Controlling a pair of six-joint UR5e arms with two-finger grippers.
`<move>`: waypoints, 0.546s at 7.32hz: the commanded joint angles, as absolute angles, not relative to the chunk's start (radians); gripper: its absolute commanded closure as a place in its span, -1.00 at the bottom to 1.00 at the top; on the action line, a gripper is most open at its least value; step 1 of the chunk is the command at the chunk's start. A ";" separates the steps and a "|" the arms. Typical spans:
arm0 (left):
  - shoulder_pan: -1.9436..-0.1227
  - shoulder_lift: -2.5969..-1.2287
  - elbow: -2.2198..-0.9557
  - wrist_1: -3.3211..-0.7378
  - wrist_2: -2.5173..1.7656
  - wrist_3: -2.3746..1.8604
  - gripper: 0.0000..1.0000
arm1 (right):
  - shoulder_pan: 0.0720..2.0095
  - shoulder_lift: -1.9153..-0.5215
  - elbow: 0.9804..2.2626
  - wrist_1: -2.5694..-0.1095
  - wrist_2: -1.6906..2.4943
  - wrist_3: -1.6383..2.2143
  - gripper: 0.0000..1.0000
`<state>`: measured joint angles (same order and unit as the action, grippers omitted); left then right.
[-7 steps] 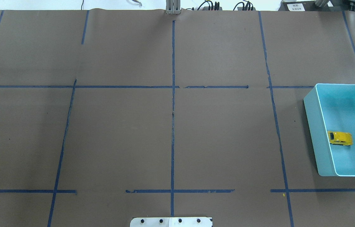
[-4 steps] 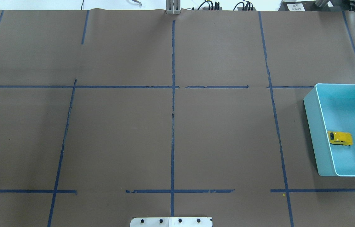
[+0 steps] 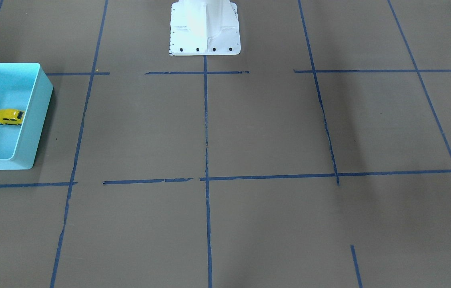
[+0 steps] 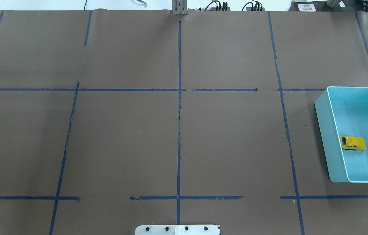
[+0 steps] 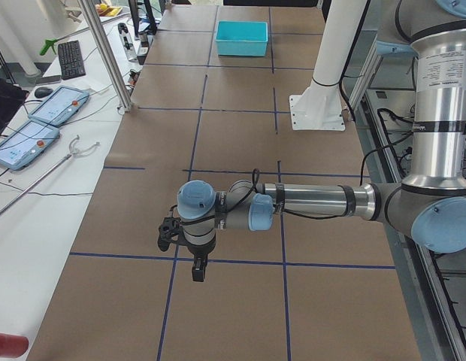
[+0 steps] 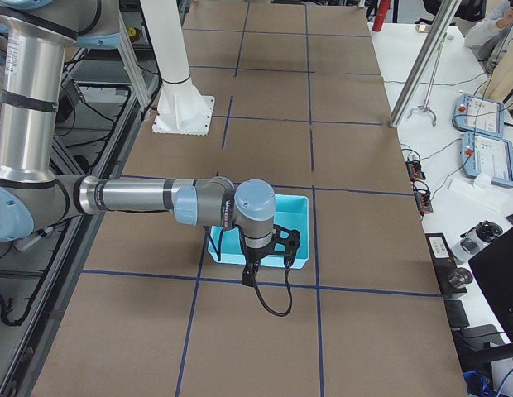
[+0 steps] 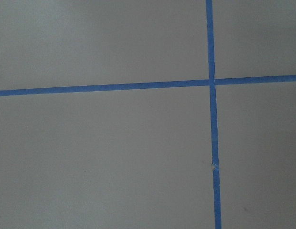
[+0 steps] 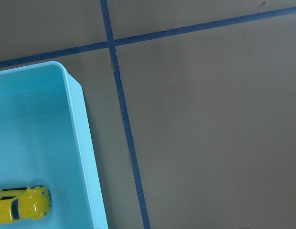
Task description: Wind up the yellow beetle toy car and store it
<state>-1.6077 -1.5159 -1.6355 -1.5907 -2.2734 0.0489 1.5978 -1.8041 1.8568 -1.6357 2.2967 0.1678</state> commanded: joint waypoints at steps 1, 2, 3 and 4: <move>-1.608 -1.517 -1.634 -1.591 -2.273 0.049 -0.99 | 1.604 -1.819 1.853 -1.635 2.301 0.128 -1.00; -1.608 -1.517 -1.637 -1.591 -2.273 0.048 -0.99 | 1.608 -1.825 1.850 -1.637 2.301 0.092 -1.00; -1.608 -1.517 -1.637 -1.591 -2.273 0.048 -0.99 | 1.612 -1.827 1.850 -1.637 2.301 0.080 -1.00; -1.608 -1.517 -1.637 -1.591 -2.273 0.048 -0.99 | 1.614 -1.832 1.850 -1.637 2.301 0.080 -1.00</move>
